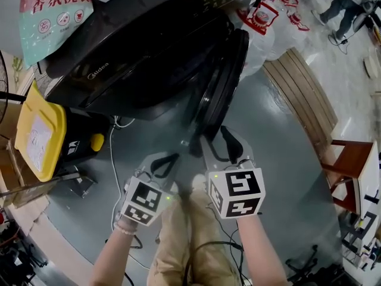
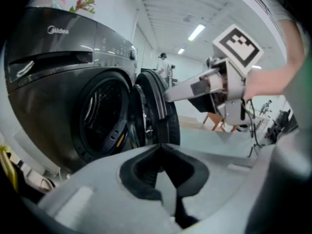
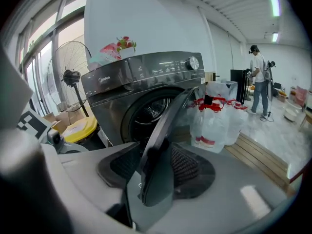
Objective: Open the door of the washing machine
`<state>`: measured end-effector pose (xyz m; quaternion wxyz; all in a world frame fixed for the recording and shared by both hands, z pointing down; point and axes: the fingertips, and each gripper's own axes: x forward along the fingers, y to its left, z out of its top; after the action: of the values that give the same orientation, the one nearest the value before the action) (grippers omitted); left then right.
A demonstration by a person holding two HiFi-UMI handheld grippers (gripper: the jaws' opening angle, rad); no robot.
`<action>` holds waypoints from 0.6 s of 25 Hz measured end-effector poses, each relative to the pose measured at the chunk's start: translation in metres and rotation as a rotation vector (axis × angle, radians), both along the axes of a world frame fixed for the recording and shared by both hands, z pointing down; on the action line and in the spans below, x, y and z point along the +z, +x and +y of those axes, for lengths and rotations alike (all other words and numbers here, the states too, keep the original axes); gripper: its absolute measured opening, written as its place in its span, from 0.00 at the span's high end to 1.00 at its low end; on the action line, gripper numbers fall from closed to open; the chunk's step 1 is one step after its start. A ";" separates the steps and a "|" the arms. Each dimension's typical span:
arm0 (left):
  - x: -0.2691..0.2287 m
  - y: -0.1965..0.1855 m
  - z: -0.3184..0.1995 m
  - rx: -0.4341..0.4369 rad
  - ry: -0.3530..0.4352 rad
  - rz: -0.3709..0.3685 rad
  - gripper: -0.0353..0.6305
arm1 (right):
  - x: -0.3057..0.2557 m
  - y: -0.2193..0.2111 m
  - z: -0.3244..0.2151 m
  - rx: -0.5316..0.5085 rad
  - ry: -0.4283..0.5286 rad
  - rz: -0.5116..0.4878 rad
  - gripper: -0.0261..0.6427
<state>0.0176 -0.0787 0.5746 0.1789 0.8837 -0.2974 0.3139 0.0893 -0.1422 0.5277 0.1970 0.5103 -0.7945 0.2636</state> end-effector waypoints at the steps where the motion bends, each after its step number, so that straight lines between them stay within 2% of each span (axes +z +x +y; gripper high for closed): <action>1: -0.003 -0.006 0.001 -0.002 0.004 -0.005 0.96 | 0.003 0.001 -0.001 0.011 -0.012 0.001 0.69; 8: -0.021 -0.040 0.002 -0.074 0.037 -0.014 0.96 | 0.009 0.008 0.000 0.044 -0.057 -0.056 0.70; 15: -0.032 -0.038 -0.002 -0.110 0.056 0.023 0.96 | 0.009 0.025 0.008 0.052 -0.052 -0.016 0.70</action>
<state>-0.0203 -0.0808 0.5423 0.1745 0.8742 -0.3520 0.2852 0.1143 -0.1339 0.5366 0.1970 0.5234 -0.7755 0.2930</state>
